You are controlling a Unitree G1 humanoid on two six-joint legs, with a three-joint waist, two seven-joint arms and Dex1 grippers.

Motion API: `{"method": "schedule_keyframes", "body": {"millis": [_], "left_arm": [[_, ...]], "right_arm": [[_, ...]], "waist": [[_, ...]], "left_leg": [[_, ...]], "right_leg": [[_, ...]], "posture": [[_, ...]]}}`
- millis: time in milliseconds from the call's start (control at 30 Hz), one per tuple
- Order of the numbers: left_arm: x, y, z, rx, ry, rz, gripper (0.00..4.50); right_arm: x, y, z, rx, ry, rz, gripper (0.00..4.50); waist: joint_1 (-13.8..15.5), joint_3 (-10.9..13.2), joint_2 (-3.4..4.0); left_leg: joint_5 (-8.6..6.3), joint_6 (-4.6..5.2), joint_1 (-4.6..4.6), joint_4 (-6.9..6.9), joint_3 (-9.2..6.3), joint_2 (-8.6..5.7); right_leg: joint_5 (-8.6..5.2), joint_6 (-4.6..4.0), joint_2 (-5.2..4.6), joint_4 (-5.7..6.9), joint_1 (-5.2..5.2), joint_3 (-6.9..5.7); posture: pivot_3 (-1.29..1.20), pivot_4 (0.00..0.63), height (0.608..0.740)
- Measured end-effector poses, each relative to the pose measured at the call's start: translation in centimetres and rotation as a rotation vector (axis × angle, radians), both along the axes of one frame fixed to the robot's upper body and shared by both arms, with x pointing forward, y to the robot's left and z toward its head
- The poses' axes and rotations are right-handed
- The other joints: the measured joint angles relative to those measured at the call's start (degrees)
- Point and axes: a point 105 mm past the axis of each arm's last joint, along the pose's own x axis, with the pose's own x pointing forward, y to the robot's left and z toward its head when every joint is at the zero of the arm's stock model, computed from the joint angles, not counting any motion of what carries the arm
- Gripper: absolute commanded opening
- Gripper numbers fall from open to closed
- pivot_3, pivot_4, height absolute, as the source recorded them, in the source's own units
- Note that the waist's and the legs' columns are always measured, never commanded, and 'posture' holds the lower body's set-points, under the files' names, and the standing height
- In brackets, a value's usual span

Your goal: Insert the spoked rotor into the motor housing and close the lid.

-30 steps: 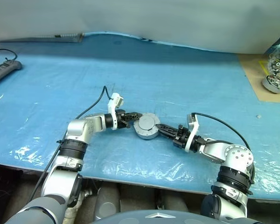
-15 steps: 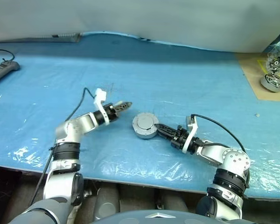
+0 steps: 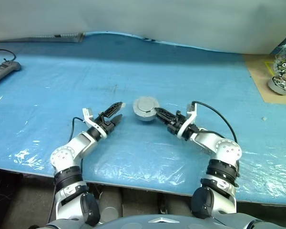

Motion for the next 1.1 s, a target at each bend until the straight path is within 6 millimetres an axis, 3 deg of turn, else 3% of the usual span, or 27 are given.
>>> {"method": "schedule_keyframes", "body": {"millis": [233, 533, 633, 767, 800, 967, 1067, 1100], "left_arm": [[-0.3, -0.9, 0.3, -0.032, 0.003, -0.001, 4.50], [0.4, -1.4, 0.8, -0.034, -0.014, 0.010, 4.50], [0.7, -1.6, 0.8, -0.037, -0.009, 0.007, 3.90], [0.9, -1.7, 0.6, -0.046, 0.002, 0.006, 2.55], [0.9, -1.7, 0.8, -0.054, -0.002, 0.005, 2.39], [0.9, -1.8, 0.8, -0.043, -0.004, -0.007, 2.37], [1.1, -2.0, 0.8, -0.036, -0.006, -0.013, 2.37], [1.3, -2.1, 0.8, -0.025, -0.010, -0.014, 2.37]], "right_arm": [[0.7, 2.0, 0.7, 0.004, -0.024, 0.055, 1.10], [-0.4, 3.4, 0.4, 0.005, -0.015, 0.136, 1.10], [-0.8, 3.4, 0.4, 0.014, -0.019, 0.145, 1.10], [-1.0, 3.4, 0.8, 0.022, -0.033, 0.155, 1.10], [-1.1, 3.4, 0.8, 0.030, -0.033, 0.157, 1.10], [-1.4, 2.9, 0.8, -0.012, -0.063, 0.140, 1.10], [-1.5, 2.7, 0.7, -0.129, -0.164, 0.127, 1.10], [-1.5, 2.5, 0.7, -0.166, -0.201, 0.121, 1.85]], "waist": [[0.0, 0.0, -0.02], [0.0, 0.0, -0.02], [0.0, 0.0, -0.02], [0.0, 0.0, -0.02], [0.0, 0.0, -0.02], [0.1, 0.0, -0.02], [0.2, 0.0, -0.03], [0.2, 0.0, -0.03]], "left_leg": [[0.00, 0.00, -0.04, 0.07, -0.06, -0.01], [0.00, 0.00, -0.06, 0.23, -0.07, -0.02], [0.00, 0.00, -0.06, 0.28, -0.07, -0.02], [0.00, 0.00, -0.06, 0.32, -0.08, -0.01], [0.00, 0.00, -0.06, 0.33, -0.09, -0.01], [0.00, 0.00, -0.07, 0.35, -0.11, -0.02], [0.00, 0.00, -0.08, 0.39, -0.18, -0.03], [0.00, 0.00, -0.08, 0.41, -0.21, -0.03]], "right_leg": [[0.03, 0.11, 0.00, 0.00, 0.00, -0.02], [0.09, 0.22, 0.00, 0.04, 0.05, -0.01], [0.11, 0.24, 0.00, 0.05, 0.05, -0.01], [0.12, 0.26, 0.00, 0.08, 0.05, -0.01], [0.12, 0.26, 0.00, 0.08, 0.06, -0.01], [0.12, 0.26, -0.01, 0.08, 0.07, -0.02], [0.13, 0.28, -0.01, 0.06, 0.15, -0.07], [0.13, 0.28, -0.02, 0.07, 0.16, -0.09]], "posture": [[0.00, 0.150, 0.740], [0.00, 0.150, 0.740], [0.00, 0.150, 0.740], [0.00, 0.150, 0.740], [0.00, 0.150, 0.740], [0.00, 0.150, 0.740], [0.00, 0.150, 0.740], [0.00, 0.150, 0.740]]}}
